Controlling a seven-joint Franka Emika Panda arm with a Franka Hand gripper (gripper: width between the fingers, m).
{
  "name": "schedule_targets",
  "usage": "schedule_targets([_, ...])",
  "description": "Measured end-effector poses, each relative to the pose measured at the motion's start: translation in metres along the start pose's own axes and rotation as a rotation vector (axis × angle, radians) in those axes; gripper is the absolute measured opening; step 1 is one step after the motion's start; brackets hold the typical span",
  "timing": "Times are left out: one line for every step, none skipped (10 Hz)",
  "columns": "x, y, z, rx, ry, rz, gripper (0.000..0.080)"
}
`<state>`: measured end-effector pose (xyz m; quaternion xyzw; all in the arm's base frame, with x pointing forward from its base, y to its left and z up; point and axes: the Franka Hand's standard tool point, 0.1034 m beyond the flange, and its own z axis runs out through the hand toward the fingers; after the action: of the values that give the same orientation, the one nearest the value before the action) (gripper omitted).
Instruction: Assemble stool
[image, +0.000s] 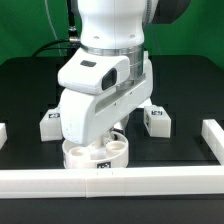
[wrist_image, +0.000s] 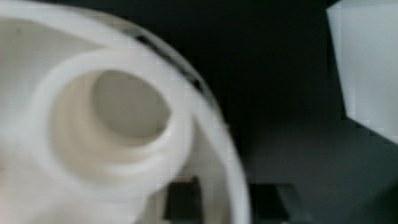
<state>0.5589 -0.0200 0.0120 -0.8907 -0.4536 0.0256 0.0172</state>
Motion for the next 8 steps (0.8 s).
schedule_targets([0.0,0.0,0.0,-0.001,0.001,0.0,0.0029])
schedule_targets([0.0,0.0,0.0,-0.001,0.001,0.0,0.0029])
schedule_targets([0.0,0.0,0.0,-0.001,0.001,0.0,0.0029])
schedule_targets([0.0,0.0,0.0,-0.001,0.001,0.0,0.0029])
schedule_targets([0.0,0.0,0.0,-0.001,0.001,0.0,0.0029])
schedule_targets([0.0,0.0,0.0,-0.001,0.001,0.0,0.0029])
schedule_targets([0.003,-0.001,-0.001,-0.003,0.0,0.001,0.0029])
schedule_targets([0.015,-0.008,-0.001,-0.002,0.002,-0.01,0.0029])
